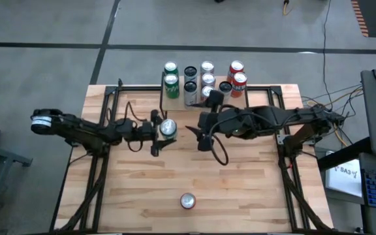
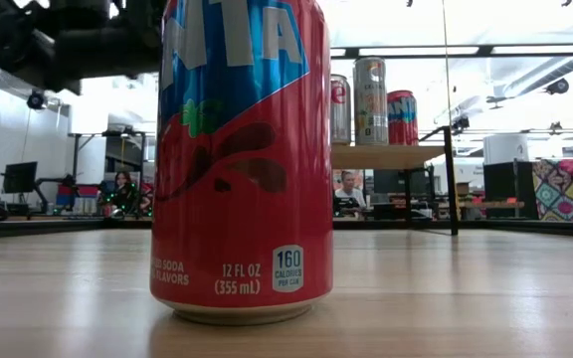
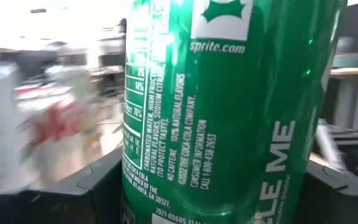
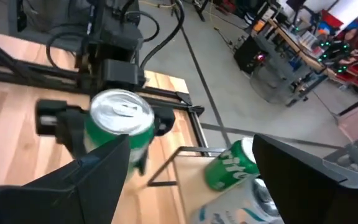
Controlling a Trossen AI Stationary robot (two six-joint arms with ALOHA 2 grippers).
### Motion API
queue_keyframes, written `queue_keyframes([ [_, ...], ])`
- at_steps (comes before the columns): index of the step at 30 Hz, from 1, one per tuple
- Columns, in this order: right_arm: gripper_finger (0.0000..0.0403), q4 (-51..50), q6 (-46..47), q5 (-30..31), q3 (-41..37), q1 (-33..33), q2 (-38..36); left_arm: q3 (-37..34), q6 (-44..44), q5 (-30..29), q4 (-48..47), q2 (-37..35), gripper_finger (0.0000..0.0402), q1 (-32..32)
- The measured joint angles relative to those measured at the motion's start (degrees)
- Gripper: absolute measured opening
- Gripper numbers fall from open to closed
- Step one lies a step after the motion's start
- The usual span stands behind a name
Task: Place canned beverage on shelf
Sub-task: Put the green soda can on the shelf aligned with the other green soda cans
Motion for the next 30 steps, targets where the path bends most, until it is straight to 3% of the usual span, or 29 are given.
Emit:
queue_keyframes([
  [6, 0.0327, -3.55, -0.89, -1.43, 1.81, -1.83, -0.71, 3.61, 1.48, 12.49, -3.78, -0.16, 0.0292, 6.89],
  [9, 0.0327, -3.59, -0.57, -1.51, 2.11, -2.53, -0.71, 4.46, 0.98, 15.94, -3.77, -0.35, 0.0292, 8.71],
  [19, 0.0327, -3.23, 0.08, -9.73, 5.71, -6.05, -0.52, 4.59, 0.8, 15.44, -3.83, -3.46, 0.0292, 10.27],
  [26, 0.0327, -3.26, -1.77, -11.22, 5.99, -12.22, 0.5, 4.61, 2.2, 15.78, -8.7, -8.91, 0.0292, 14.41],
  [30, 0.0327, -4.04, -2.24, -19.37, 7.92, -15.86, 2.27, 4.63, -1.73, 15.64, -9.8, -10.92, 0.0292, 15.54],
])
